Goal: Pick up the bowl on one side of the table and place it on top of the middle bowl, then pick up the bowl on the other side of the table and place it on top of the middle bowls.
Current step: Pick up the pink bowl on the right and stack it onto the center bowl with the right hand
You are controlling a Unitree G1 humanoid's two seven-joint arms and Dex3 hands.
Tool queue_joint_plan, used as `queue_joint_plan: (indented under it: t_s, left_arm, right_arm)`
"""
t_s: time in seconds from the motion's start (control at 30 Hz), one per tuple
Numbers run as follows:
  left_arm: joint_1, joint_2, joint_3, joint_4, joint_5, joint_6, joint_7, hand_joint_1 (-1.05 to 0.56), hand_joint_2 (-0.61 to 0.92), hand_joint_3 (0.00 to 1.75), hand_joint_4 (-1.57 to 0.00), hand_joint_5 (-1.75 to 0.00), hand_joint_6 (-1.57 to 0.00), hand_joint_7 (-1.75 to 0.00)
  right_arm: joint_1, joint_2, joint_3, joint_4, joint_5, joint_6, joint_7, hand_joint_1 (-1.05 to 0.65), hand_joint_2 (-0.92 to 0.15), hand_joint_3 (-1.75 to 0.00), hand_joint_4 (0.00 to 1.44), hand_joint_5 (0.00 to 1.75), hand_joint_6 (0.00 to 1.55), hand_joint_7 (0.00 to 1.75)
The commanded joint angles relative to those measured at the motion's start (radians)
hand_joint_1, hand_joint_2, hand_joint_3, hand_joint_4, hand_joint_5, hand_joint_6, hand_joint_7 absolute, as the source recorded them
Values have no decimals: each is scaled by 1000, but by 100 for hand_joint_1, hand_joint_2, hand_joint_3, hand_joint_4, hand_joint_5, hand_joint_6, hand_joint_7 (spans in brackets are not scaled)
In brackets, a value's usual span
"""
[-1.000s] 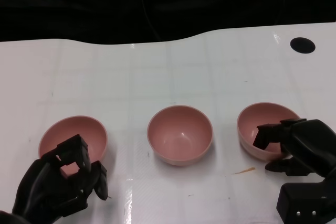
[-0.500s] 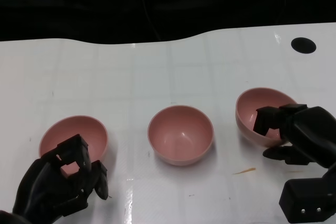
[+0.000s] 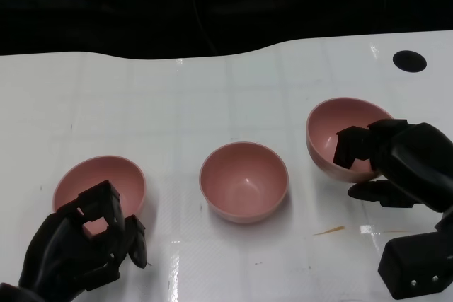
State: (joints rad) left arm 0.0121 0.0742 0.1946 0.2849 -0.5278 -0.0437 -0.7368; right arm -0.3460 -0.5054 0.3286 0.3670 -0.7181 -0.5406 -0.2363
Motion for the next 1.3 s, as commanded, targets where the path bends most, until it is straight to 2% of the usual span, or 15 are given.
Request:
queue_joint_plan:
  t_s: [0.03, 0.13, 0.27, 0.3, 0.37, 0.5, 0.57, 0.63, 0.7, 0.87, 1.0, 1.17, 1.3]
  left_arm:
    - [-5, 9, 7, 12, -4, -6, -13, -1, 64, 115, -83, -175, -75, -164]
    - [-7, 11, 6, 16, 4, -15, -11, -2, 63, 116, -84, -175, -76, -164]
    - [-7, 12, 5, 16, 3, -11, -11, -2, 63, 116, -84, -175, -76, -164]
    - [-6, 12, 5, 15, 3, -11, -11, -2, 63, 116, -84, -175, -76, -164]
    - [-6, 12, 5, 14, 3, -10, -10, -2, 63, 117, -84, -175, -75, -164]
    - [-5, 12, 4, 11, 8, -13, -4, -2, 63, 117, -83, -175, -75, -164]
    - [-5, 12, 4, 11, 10, -12, -1, -2, 62, 116, -83, -175, -74, -164]
    - [-2, 9, 3, 6, 13, -12, 5, -2, 62, 116, -83, -175, -74, -164]
    - [0, 7, 2, 2, 16, -15, 9, -2, 62, 116, -83, -175, -74, -165]
    - [2, 5, 0, -4, 17, -14, 10, -3, 62, 117, -83, -175, -73, -167]
    - [1, 4, 0, -2, 19, -19, 10, -3, 62, 116, -84, -175, -72, -168]
    - [4, 2, -1, -10, 20, -16, 19, -3, 62, 116, -84, -175, -72, -169]
    - [6, 0, 0, -14, 18, -14, 21, -3, 62, 117, -84, -175, -72, -170]
  right_arm:
    - [-6, -20, -15, -47, 16, -12, 37, -12, -88, -37, 78, 175, 62, 168]
    - [-10, -16, -19, -105, 21, -3, 83, -15, -88, -36, 78, 175, 67, 158]
    - [-27, -9, -16, -152, 22, -11, 129, -15, -86, -30, 78, 175, 70, 152]
    - [-31, -6, -15, -160, 23, -15, 135, -18, -88, -30, 78, 175, 70, 152]
    - [-37, 3, -12, -181, 19, -16, 148, -23, -91, -29, 78, 175, 66, 157]
    - [-46, 28, -3, -230, 12, 4, 186, -20, -92, -27, 78, 175, 66, 156]
    - [-57, 44, 3, -244, 9, -1, 194, -17, -91, -27, 80, 175, 61, 169]
    - [-69, 57, 11, -253, 1, -7, 199, -15, -92, -29, 81, 175, 59, 174]
    - [-84, 69, 21, -258, 0, -12, 211, -14, -92, -30, 82, 175, 58, 174]
    - [-109, 101, 40, -267, 17, -11, 255, -16, -83, -34, 83, 175, 68, 161]
    - [-114, 129, 51, -286, 12, 7, 290, -17, -83, -34, 84, 175, 70, 160]
    - [-121, 162, 78, -289, -20, 15, 297, -14, -82, -38, 85, 175, 67, 172]
    - [-122, 180, 94, -263, -27, 2, 279, -15, -81, -40, 85, 175, 65, 175]
